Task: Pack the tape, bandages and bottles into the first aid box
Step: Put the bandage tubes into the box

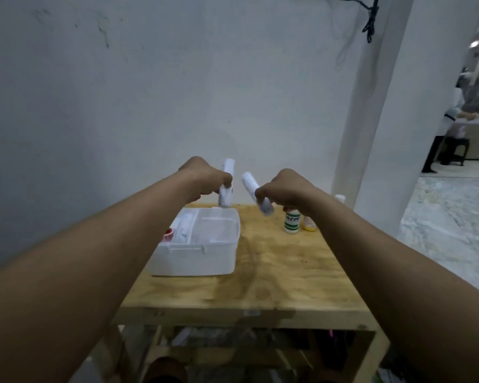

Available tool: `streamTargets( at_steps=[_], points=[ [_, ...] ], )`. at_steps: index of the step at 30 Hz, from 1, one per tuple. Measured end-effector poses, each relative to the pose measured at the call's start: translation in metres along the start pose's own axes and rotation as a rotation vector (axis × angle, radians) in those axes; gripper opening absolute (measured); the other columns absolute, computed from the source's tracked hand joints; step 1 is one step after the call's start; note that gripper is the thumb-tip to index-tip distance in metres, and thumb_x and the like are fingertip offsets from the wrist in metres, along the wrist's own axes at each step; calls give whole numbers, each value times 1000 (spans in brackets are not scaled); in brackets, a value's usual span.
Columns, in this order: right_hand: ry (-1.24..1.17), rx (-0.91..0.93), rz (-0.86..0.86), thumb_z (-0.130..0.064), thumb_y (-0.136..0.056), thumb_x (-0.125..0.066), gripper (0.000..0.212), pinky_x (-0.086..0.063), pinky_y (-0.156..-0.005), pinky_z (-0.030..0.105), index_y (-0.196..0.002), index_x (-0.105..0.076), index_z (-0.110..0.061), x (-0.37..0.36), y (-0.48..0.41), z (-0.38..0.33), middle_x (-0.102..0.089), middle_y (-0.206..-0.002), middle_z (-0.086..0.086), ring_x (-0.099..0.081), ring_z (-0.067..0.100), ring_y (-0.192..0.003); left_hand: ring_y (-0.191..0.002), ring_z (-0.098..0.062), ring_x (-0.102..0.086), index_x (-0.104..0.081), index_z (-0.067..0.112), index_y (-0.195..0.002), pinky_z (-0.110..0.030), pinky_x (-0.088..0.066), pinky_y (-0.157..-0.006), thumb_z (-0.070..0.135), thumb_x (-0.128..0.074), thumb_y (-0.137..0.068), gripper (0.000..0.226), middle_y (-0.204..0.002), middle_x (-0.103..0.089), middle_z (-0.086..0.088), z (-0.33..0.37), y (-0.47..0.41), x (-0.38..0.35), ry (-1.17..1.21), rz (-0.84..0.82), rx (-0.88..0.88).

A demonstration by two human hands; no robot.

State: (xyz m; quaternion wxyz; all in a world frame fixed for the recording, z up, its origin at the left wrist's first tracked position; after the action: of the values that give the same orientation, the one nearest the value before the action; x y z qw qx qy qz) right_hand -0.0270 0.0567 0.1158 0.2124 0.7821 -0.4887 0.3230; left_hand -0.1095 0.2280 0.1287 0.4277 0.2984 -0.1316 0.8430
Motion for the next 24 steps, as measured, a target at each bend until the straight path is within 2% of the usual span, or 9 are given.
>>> streamTargets(
  at_steps=[3,5,7,10,12,15,18,20,24],
  points=[
    [-57,37,-19,-17,-74,-75,33,-58,-63,33,-98,-71,7,-16,-8,-13,-66,-84,13,-64,25,-73,-69,-19,-54,-71,7,-91,-26,-39,-56,30,-76,-70,32,-89,-66,-6,-15,-5,15,-14,29,13],
    [-88,67,-31,-14,-76,-74,32,-62,-72,37,-99,-72,7,-26,-12,-19,-73,-92,17,-72,27,-82,-69,-21,-54,-73,7,-94,-27,-41,-56,34,-78,-66,39,-93,-65,-10,-26,-9,22,-34,31,4],
    [-110,94,-60,-10,-79,-73,25,-62,-72,35,-98,-72,6,-36,-13,-24,-74,-97,20,-72,24,-80,-74,-22,-54,-75,7,-97,-29,-42,-58,33,-77,-67,39,-98,-67,-12,-34,-11,25,-56,9,-19],
    [-86,134,-123,-7,-84,-71,8,-63,-77,37,-91,-67,-8,-48,-12,-30,-73,-95,15,-73,24,-85,-85,-22,-56,-76,13,-103,-30,-44,-63,26,-75,-76,30,-100,-64,-5,-44,-11,25,-102,-44,-68],
    [-86,144,-177,-6,-85,-69,23,-63,-78,38,-104,-62,-15,-56,-13,-31,-72,-95,11,-72,22,-85,-99,-25,-58,-74,18,-108,-31,-46,-69,22,-74,-80,29,-107,-63,-2,-49,-11,25,-122,-79,-89],
    [-28,171,-217,-8,-87,-65,33,-62,-79,38,-120,-61,-15,-64,-15,-31,-71,-103,12,-72,23,-93,-99,-22,-60,-77,19,-100,-31,-49,-76,23,-76,-77,23,-107,-67,0,-57,-15,24,-144,-122,-97],
    [40,209,-219,-14,-88,-63,26,-58,-80,37,-114,-68,-10,-70,-15,-31,-70,-101,9,-68,24,-95,-93,-18,-61,-79,20,-90,-30,-51,-79,29,-79,-75,18,-98,-69,4,-60,-16,20,-205,-151,-118],
    [62,238,-208,-17,-86,-67,22,-54,-73,33,-105,-73,-8,-73,-16,-29,-71,-100,11,-63,23,-85,-89,-15,-60,-79,22,-89,-30,-51,-76,33,-79,-74,19,-96,-68,6,-61,-16,18,-247,-157,-129],
    [58,277,-199,-16,-81,-75,20,-54,-76,32,-102,-73,-14,-78,-18,-22,-72,-99,6,-66,23,-93,-80,-12,-57,-79,21,-92,-25,-43,-61,29,-80,-74,19,-93,-67,6,-66,-17,13,-271,-159,-160]
  ],
)
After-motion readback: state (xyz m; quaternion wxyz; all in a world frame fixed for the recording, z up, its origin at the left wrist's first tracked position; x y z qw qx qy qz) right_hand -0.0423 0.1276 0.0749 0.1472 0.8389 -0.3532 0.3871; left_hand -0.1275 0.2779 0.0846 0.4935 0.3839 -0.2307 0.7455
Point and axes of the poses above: each hand's wrist, its own y-axis away from the middle knuckle, its own x-axis out of the back of the hand, z = x × y, the point moved 4 cm from there along -y, towards the middle knuckle
